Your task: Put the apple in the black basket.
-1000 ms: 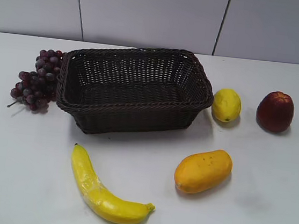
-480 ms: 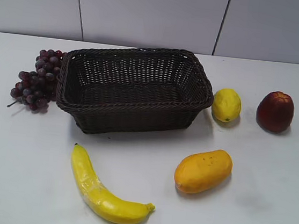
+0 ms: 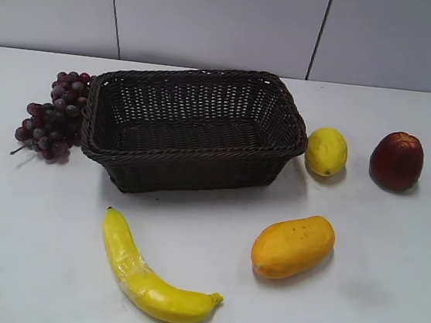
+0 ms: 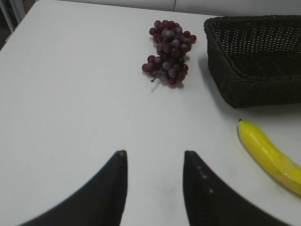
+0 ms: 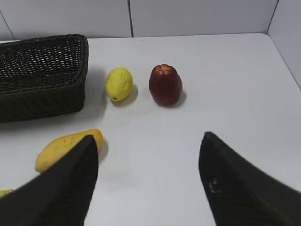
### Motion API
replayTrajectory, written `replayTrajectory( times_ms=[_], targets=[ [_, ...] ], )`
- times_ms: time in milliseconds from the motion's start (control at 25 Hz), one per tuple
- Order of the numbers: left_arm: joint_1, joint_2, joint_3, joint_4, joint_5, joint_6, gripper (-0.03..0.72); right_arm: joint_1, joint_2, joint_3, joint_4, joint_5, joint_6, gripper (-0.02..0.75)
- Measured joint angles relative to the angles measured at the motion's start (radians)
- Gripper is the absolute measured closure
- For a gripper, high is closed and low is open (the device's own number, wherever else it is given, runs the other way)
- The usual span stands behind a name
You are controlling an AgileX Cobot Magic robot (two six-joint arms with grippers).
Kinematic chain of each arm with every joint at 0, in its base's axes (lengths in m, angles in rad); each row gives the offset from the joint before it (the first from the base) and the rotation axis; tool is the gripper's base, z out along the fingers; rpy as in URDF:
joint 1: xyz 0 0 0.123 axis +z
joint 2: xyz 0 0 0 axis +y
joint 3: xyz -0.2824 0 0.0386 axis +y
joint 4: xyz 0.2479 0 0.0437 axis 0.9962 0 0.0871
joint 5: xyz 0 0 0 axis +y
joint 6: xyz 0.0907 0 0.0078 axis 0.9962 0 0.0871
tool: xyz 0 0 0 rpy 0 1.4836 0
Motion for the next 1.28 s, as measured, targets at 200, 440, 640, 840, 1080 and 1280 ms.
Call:
replayTrajectory(
  times_ms=[200,440,640,840,1080,1280],
  targets=[
    [0.0,0.0,0.0,0.0,0.0,0.0,0.423,0.0,0.229,-0.052,0.029,-0.021,0.01,0.229],
    [0.0,0.0,0.0,0.0,0.0,0.0,0.435,0.0,0.496,-0.115,0.055,-0.023,0.011,0.229],
    [0.0,0.0,0.0,0.0,0.0,0.0,0.436,0.0,0.715,-0.202,0.056,-0.024,0.011,0.229],
    [0.0,0.0,0.0,0.0,0.0,0.0,0.437,0.0,0.926,-0.329,0.054,-0.027,0.006,0.229],
    [0.0,0.0,0.0,0.0,0.0,0.0,0.437,0.0,1.159,-0.495,0.05,-0.031,-0.013,0.116],
    [0.0,0.0,0.0,0.0,0.0,0.0,0.44,0.0,1.337,-0.625,0.009,-0.048,-0.013,0.082]
  ],
)
